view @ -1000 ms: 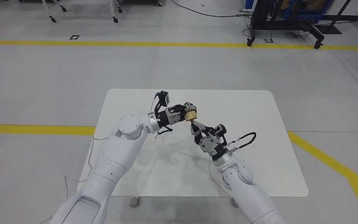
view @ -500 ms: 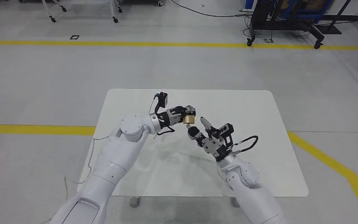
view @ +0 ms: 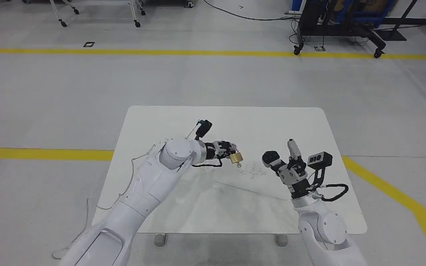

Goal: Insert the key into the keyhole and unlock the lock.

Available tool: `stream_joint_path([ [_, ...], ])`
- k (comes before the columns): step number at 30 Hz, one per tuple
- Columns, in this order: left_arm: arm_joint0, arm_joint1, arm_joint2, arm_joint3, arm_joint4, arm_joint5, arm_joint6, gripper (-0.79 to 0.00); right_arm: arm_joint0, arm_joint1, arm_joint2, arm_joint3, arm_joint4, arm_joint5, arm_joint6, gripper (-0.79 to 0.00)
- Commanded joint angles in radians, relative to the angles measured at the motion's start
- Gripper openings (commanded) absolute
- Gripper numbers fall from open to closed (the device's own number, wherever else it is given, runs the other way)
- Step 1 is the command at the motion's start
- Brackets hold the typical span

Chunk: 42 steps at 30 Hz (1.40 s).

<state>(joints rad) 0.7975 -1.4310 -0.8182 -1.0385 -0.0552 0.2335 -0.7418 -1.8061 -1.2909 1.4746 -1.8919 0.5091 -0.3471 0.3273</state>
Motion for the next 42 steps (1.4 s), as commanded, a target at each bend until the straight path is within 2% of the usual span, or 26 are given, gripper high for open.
stream_joint_path([
  [1,-0.019,-0.018,0.04,0.026,0.005,0.011,0.026,-0.785,-0.006,0.0,0.006,-0.008,0.012,-0.004,0.0,0.0],
  [6,-0.072,-0.071,0.143,0.132,0.025,0.043,0.047,-0.785,-0.006,0.0,0.006,-0.008,0.012,-0.004,0.0,0.0],
  [10,-0.116,-0.11,0.187,0.203,0.02,0.022,0.058,-0.785,-0.006,0.0,0.006,-0.008,0.012,-0.004,0.0,0.0],
  [11,-0.129,-0.117,0.206,0.22,0.04,0.012,0.044,-0.717,-0.006,0.0,0.006,-0.008,0.012,-0.004,0.0,0.0],
  [12,-0.14,-0.125,0.218,0.238,0.052,0.009,0.036,-0.563,-0.006,0.0,0.006,-0.008,0.012,-0.004,0.0,0.0],
  [15,-0.161,-0.144,0.237,0.283,0.048,0.016,-0.004,-0.437,-0.006,0.0,0.006,-0.008,0.012,-0.004,0.0,0.0],
  [16,-0.169,-0.148,0.239,0.296,0.045,0.019,-0.019,-0.329,-0.006,0.0,0.006,-0.008,0.012,-0.004,0.0,0.0],
  [17,-0.176,-0.151,0.24,0.307,0.047,0.016,-0.025,-0.114,-0.006,0.0,0.006,-0.008,0.012,-0.004,0.0,0.0],
  [18,-0.184,-0.153,0.243,0.315,0.057,0.008,-0.034,0.0,-0.006,0.0,0.006,-0.008,0.012,-0.004,0.0,0.0],
  [19,-0.193,-0.153,0.248,0.316,0.078,-0.015,-0.044,0.0,-0.006,0.0,0.006,-0.008,0.012,-0.004,0.0,0.0],
  [21,-0.211,-0.147,0.254,0.323,0.137,-0.058,-0.039,0.0,-0.006,0.0,0.006,-0.008,0.012,-0.004,0.0,0.0],
  [25,-0.215,-0.12,0.181,0.302,0.115,-0.195,-0.009,0.0,-0.006,0.0,0.006,-0.008,0.012,-0.004,0.0,0.0],
  [30,-0.174,-0.069,0.106,0.187,0.216,-0.336,0.106,0.0,-0.006,0.0,0.006,-0.008,0.012,-0.004,0.0,0.0],
  [32,-0.145,-0.047,0.084,0.123,0.306,-0.355,0.175,0.0,-0.001,0.0,0.003,-0.005,-0.004,0.0,-0.006,0.0],
  [34,-0.103,-0.024,0.059,0.036,0.409,-0.359,0.264,0.0,0.006,0.0,0.009,-0.007,-0.087,-0.026,-0.042,0.0],
  [37,-0.038,0.016,0.03,-0.095,0.654,-0.306,0.361,0.0,0.01,0.0,0.081,-0.017,-0.242,-0.102,-0.18,0.0],
  [40,0.041,0.053,-0.024,-0.222,0.81,-0.302,0.407,0.0,0.005,-0.002,0.169,-0.054,-0.275,-0.146,-0.315,0.0],
  [42,0.094,0.072,-0.078,-0.284,0.821,-0.306,0.417,0.0,-0.003,-0.001,0.223,-0.073,-0.317,-0.179,-0.342,0.0],
])
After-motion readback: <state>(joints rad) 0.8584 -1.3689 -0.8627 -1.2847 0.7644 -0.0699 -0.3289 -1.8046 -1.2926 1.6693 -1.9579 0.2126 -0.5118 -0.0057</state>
